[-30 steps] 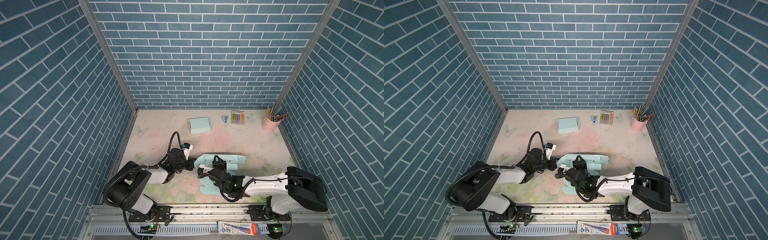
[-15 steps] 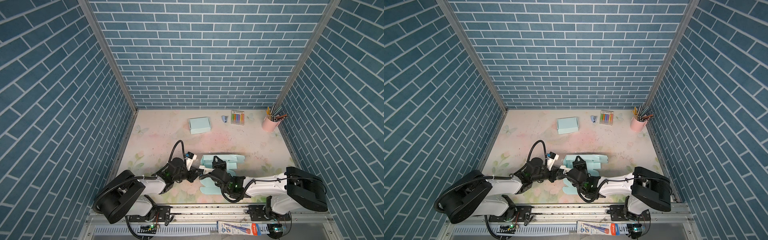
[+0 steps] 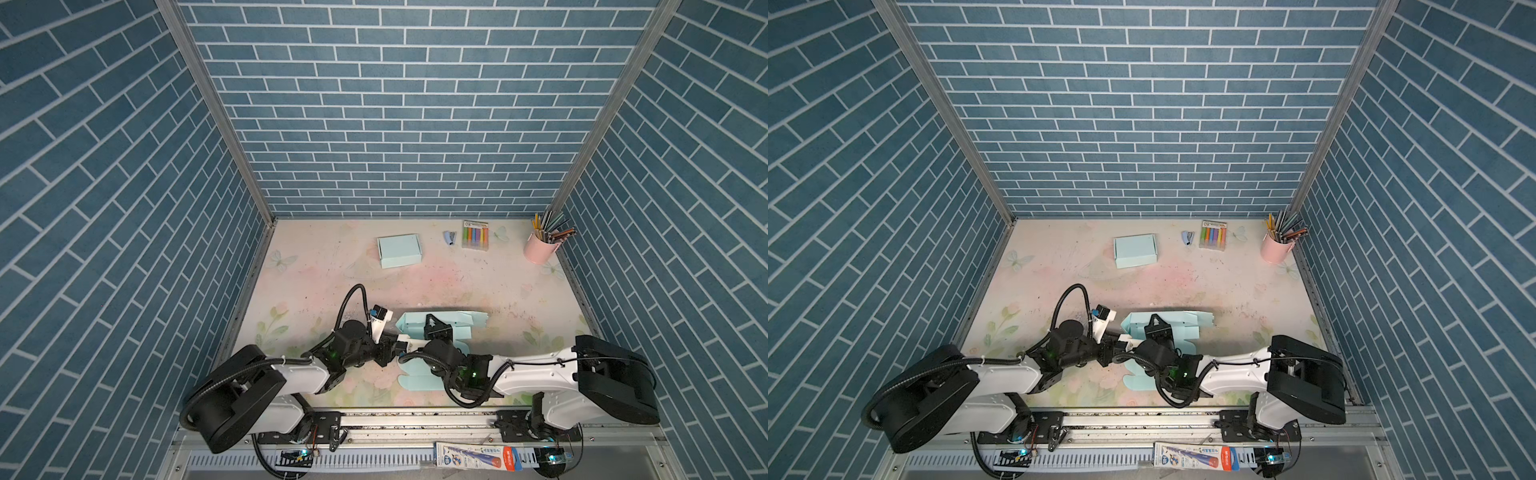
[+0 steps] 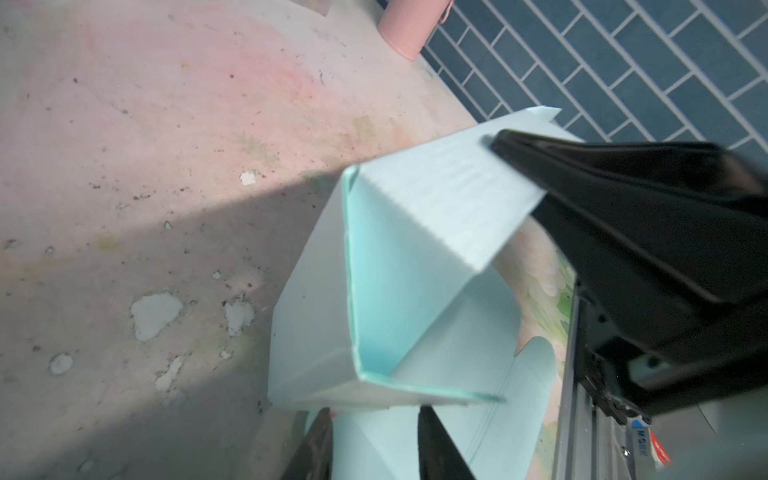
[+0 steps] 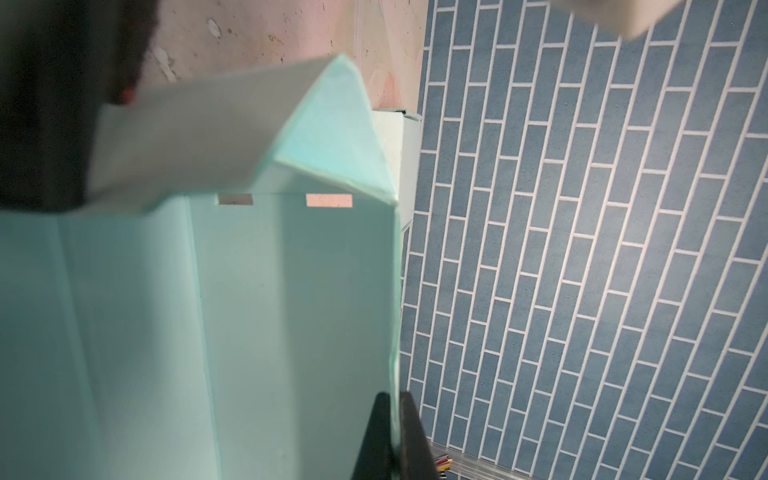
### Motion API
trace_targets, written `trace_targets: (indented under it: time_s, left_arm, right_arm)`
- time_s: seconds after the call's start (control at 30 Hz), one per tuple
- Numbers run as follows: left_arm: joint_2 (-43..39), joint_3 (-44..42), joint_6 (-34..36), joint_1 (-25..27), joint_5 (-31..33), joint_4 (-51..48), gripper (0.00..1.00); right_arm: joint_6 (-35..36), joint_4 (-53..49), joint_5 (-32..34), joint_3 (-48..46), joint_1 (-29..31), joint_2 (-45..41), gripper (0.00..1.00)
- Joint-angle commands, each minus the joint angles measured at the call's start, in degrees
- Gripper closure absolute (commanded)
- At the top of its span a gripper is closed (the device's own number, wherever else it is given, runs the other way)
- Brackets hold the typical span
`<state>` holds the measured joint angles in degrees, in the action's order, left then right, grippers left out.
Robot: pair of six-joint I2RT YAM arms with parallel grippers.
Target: Fold the paper box
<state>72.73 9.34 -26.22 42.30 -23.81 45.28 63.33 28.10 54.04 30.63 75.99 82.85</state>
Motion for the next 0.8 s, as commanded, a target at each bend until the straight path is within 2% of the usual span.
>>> trace_targets:
  time_s: [0.0,0.1,0.2,0.3,0.37,0.57,0.67,0.77]
  left_arm:
    - [-8.0,-2.2,-0.3,0.0,1.9,-3.1,0.62]
    - [-15.9,-1.9,0.2,-3.7,5.5,-12.8,0.61]
    - [-19.3,-1.8,-0.8,-10.5,2.0,-14.7,0.64]
    - [-18.4,-0.2,-1.0,-14.8,1.6,-15.1,0.69]
    - [-14.2,1.7,-1.2,-16.1,2.5,-14.5,0.73]
    - [2.9,7.4,0.9,-15.1,-3.2,-6.7,0.76]
    - [6.5,8.2,1.2,-12.6,-4.2,-5.3,0.76]
    - [5.9,7.3,1.3,-9.3,-3.5,-5.5,0.77]
  right_arm:
    - [3.1,2.9,-0.1,-2.0,0.6,-1.8,0.97]
    - [6.1,8.1,0.4,-3.5,0.6,-1.4,0.96]
    - [6.3,8.5,0.1,-3.5,0.5,-1.2,0.96]
    - [5.7,8.2,-0.1,-3.3,0.6,-1.5,0.96]
    - [5.5,8.3,-0.3,-3.2,0.6,-2.0,0.96]
    - [4.8,6.3,-0.8,-3.1,0.6,-2.4,0.96]
    - [5.6,7.0,-0.1,-3.0,0.6,-0.9,0.96]
    - [6.2,8.1,-0.3,-3.3,0.5,-0.1,0.96]
